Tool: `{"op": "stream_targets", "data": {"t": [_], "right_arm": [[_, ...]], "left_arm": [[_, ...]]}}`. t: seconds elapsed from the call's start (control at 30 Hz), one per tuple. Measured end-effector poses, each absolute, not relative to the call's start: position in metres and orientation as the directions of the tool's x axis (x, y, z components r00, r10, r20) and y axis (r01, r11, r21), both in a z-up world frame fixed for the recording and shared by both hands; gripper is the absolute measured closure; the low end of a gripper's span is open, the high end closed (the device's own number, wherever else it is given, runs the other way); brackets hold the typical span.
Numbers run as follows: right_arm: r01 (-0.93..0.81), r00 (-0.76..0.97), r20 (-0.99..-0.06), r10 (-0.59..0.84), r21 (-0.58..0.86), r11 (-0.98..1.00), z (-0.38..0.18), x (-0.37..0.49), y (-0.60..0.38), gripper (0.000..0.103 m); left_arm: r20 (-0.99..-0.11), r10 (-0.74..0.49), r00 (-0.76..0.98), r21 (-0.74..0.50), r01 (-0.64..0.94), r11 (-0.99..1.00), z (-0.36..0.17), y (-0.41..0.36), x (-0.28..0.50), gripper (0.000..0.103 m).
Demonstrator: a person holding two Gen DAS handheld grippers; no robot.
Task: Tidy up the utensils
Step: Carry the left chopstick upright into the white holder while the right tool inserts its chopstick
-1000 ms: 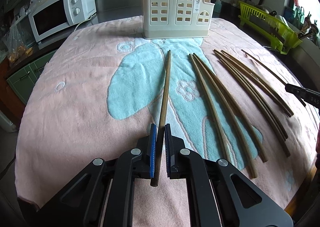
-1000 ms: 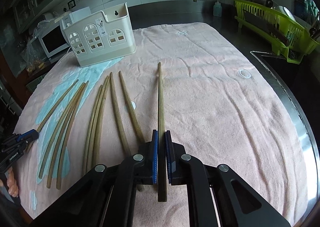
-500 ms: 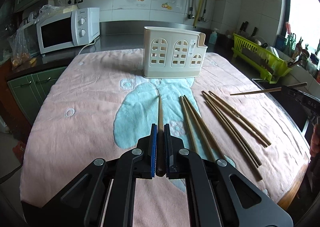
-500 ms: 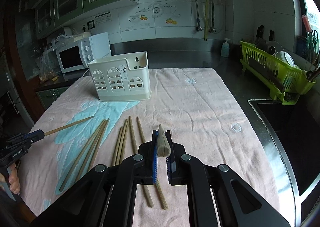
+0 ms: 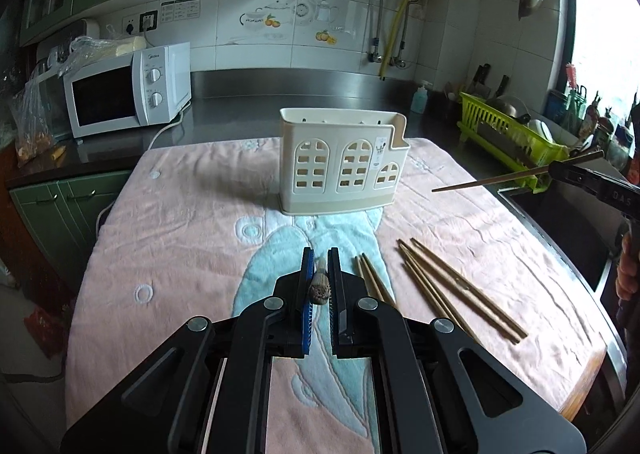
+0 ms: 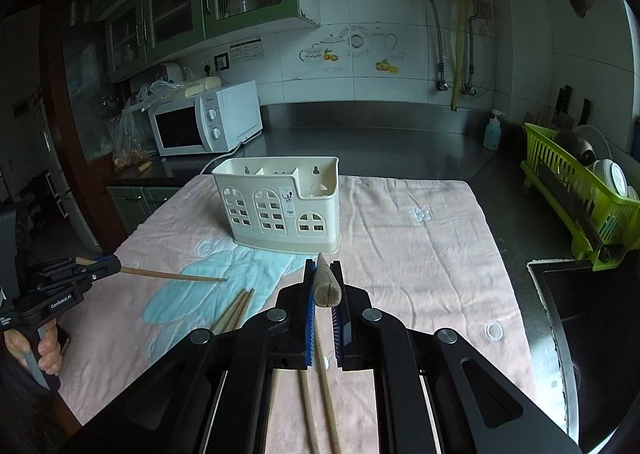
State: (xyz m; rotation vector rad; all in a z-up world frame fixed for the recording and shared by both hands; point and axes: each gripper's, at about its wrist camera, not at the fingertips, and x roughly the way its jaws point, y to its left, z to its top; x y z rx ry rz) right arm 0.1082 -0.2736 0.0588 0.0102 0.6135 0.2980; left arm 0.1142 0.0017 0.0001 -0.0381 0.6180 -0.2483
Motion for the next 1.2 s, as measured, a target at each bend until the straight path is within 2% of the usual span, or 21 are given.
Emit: {"op": "stream_targets", "data": {"t": [0.37,0.77,0.97,1.2], "right_arm": [[-0.375,0.726,-0.597,0.341,0.071,0.924,0.121,0.166,-0.267,0.096],[-0.397,0.642,-0.709,0.292,0.019,0.918,0.134,0.24,-0.25,0.096],[-0.406,0.612,-0.742,0.273,0.001,0.914,0.125,0.264,-0.24,0.096],[-0.429,0.569,-0.782,0.255,-0.018,0.903,0.11,0.287,-0.229,0.096]], "left_arm": [[-0.507,-0.229,0.831,-0.065,0.228,0.971,0.073,-0.004,0.158,0.098],[-0.335,-0.208,0.919,-0.021,0.213,0.977,0.179,-0.022,0.218,0.098],[-0.285,-0.184,0.941,-0.029,0.183,0.983,0.193,-0.031,0.259,0.098],[-0.339,-0.164,0.927,-0.038,0.161,0.986,0.167,-0.037,0.307,0.098]]}}
